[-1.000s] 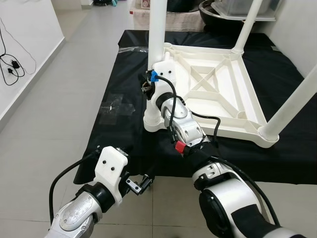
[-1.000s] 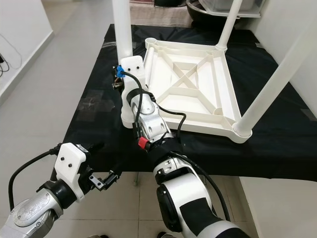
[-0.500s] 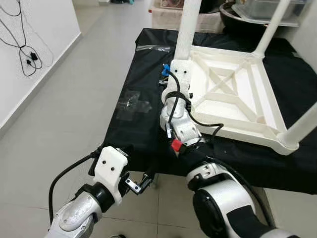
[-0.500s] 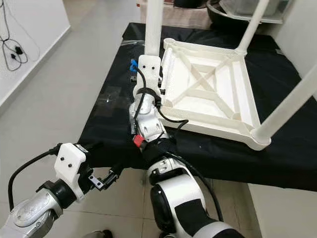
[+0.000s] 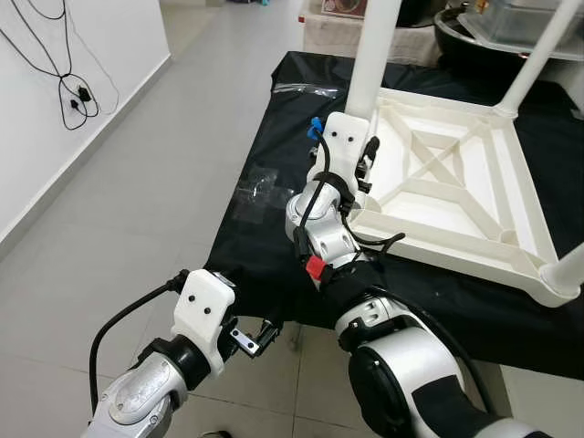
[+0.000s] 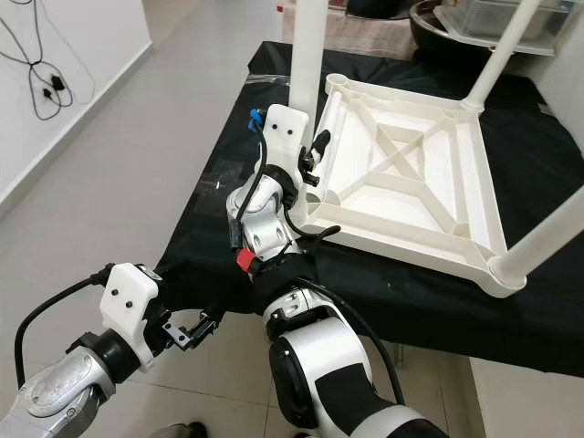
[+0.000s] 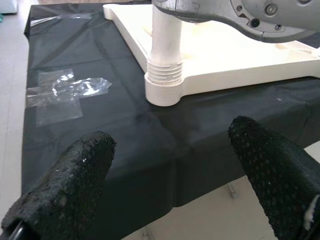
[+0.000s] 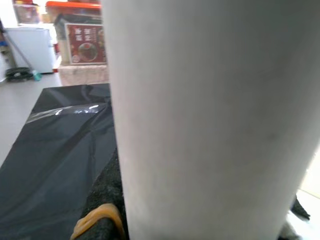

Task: Building children table

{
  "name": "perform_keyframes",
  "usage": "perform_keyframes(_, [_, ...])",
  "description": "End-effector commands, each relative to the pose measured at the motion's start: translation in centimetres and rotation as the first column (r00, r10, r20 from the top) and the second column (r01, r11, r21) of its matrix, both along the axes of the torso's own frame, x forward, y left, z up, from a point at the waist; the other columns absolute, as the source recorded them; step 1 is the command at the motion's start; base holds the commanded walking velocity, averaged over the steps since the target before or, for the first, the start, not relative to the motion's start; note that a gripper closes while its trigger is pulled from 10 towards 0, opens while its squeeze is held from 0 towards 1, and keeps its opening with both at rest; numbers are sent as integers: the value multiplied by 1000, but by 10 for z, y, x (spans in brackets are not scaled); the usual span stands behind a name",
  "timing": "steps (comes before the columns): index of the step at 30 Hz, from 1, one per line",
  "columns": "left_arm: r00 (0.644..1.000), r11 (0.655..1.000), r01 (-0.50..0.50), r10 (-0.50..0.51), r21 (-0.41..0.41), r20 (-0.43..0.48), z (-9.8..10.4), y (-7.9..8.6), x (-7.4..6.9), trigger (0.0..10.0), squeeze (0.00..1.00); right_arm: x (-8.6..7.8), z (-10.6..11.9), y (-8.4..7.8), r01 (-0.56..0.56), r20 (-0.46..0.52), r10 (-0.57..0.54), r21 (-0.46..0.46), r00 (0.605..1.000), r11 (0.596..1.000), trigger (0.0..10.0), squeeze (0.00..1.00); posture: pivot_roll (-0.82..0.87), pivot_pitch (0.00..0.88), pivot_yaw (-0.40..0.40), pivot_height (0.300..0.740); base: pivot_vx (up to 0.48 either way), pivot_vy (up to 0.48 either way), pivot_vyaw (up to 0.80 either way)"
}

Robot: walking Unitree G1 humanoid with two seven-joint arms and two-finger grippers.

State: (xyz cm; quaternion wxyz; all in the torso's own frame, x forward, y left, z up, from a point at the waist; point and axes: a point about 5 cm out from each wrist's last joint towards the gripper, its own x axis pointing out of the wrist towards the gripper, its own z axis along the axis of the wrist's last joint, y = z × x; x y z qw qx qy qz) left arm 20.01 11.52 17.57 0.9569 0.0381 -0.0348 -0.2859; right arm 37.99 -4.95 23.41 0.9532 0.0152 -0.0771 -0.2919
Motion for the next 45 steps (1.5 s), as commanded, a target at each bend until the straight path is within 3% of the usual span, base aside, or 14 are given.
perform_keyframes(1, [1000,1000,6,-6,0,-12,-4,-2,-1,10000,0,-10,-57,1,40,-233,-31,35,972,999,10000,0,139,195,-75,740,0,0,0])
perform_keyframes(15, [1000,1000,11,-11,-1,-13,-4,-3,-1,10000,0,-6,-48,3,62,-219,-54,32,974,998,10000,0,131,205,-74,740,0,0,0])
perform_keyframes(18, [1000,1000,8,-8,-3,-11,-4,-3,0,10000,0,-9,-51,-5,223,-286,-198,59,938,973,10000,0,134,210,-72,740,0,0,0])
perform_keyframes(21, [1000,1000,10,-10,-5,-12,-4,-4,-1,10000,0,-12,-52,-4,275,-309,-237,86,921,957,10000,0,140,213,-73,740,0,0,0])
perform_keyframes(28, [1000,1000,14,-14,-9,-16,-4,-5,-1,10000,0,-11,-46,2,247,-279,-206,121,938,961,10000,0,136,216,-74,740,0,0,0])
perform_keyframes(33, [1000,1000,14,-15,-8,-17,-4,-6,-2,10000,0,-9,-43,5,194,-243,-171,72,955,978,10000,0,137,218,-74,740,0,0,0])
perform_keyframes(42, [999,1000,27,-27,-14,-30,-7,-9,-4,10000,0,-8,-46,5,184,-253,-158,84,954,979,10000,0,133,216,-70,740,0,0,0])
perform_keyframes(44, [999,1000,27,-28,-15,-31,-7,-10,-4,10000,0,-8,-49,2,182,-261,-156,80,953,980,10000,184,135,216,-69,740,0,0,0])
perform_keyframes(45, [999,1000,27,-28,-15,-31,-7,-10,-4,10000,0,-8,-49,2,182,-261,-156,80,953,980,10000,184,135,216,-69,740,0,0,0])
